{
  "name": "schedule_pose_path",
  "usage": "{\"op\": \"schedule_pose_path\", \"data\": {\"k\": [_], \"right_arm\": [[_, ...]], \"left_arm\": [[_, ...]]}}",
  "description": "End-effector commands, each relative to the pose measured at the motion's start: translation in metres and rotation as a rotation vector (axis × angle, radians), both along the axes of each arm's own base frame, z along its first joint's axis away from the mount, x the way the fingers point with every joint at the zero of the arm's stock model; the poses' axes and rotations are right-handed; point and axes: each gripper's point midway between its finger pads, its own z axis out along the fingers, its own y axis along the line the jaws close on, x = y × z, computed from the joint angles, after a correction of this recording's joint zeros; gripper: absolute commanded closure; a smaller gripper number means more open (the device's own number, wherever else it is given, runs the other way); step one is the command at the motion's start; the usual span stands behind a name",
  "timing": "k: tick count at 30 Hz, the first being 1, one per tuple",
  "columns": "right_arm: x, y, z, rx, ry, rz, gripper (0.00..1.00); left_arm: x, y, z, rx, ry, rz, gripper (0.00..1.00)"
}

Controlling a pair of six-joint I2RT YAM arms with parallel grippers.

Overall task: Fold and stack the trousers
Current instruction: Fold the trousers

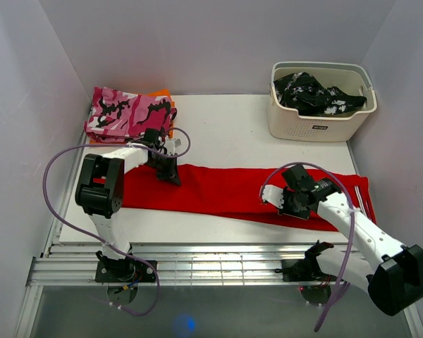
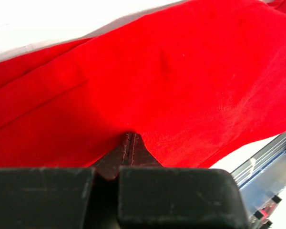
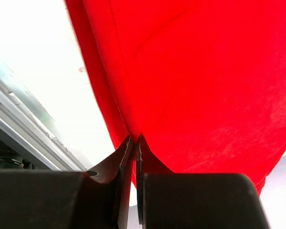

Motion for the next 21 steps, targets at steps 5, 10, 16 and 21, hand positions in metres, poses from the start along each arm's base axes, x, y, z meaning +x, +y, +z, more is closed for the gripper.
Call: {"op": "schedule_pose_path", "data": {"k": [5,10,16,21], "right_arm": [[-0.058,-0.027,-0.044,-0.073,0.173,0.08,0.92],[-0.04,-0.017,-0.061,-0.069,0.171,0.047,0.92],[-0.031,-0.011,-0.083,-0.088,0.225,0.031,0.92],[0.002,-0.001,-0.092,-0.113,0.187,0.037,0.92]], "left_arm": [[0.009,0.031,-0.032,0.168,0.019,0.076,1.0],[0.007,0.037,-0.036,0.189,0.026,0.079,1.0],[0.011,0.067,-0.041,0.211,0.045,0.169,1.0],[0.018,0.118,-0.039,0.203,0.065,0.326,1.0]]}}
